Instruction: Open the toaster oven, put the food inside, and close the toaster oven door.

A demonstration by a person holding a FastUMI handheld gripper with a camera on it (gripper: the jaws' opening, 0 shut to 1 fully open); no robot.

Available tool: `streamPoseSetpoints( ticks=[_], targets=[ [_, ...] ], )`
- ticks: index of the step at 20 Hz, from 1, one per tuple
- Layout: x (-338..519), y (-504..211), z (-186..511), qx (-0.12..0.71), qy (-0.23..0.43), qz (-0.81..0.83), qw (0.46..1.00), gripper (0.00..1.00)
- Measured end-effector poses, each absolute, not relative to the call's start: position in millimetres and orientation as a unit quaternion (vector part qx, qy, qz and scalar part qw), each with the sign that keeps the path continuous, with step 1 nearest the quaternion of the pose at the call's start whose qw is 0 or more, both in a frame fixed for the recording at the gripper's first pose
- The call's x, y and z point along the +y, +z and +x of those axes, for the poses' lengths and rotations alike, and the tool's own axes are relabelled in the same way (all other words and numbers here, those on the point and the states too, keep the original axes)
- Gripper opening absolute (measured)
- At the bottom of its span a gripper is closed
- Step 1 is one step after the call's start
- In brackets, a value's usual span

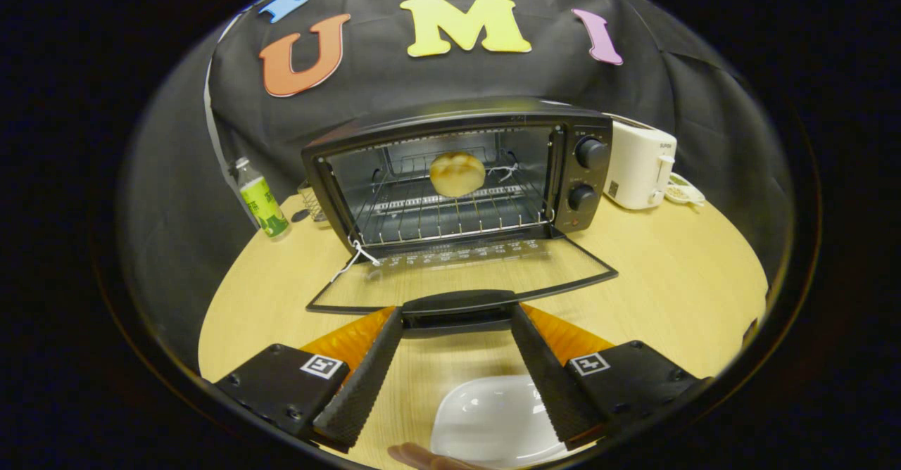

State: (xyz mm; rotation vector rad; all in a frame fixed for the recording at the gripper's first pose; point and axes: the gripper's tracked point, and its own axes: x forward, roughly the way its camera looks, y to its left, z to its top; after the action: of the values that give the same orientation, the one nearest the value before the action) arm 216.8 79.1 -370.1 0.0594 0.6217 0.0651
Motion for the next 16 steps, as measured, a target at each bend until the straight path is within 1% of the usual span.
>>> streamPoseSetpoints(
  ticks=[8, 16],
  targets=[
    [82, -350, 225, 0.261, 0.023, 0.009, 0.965, 1.00],
    [87, -312, 245, 0.200, 0.030, -0.011, 0.979, 1.00]
  ],
)
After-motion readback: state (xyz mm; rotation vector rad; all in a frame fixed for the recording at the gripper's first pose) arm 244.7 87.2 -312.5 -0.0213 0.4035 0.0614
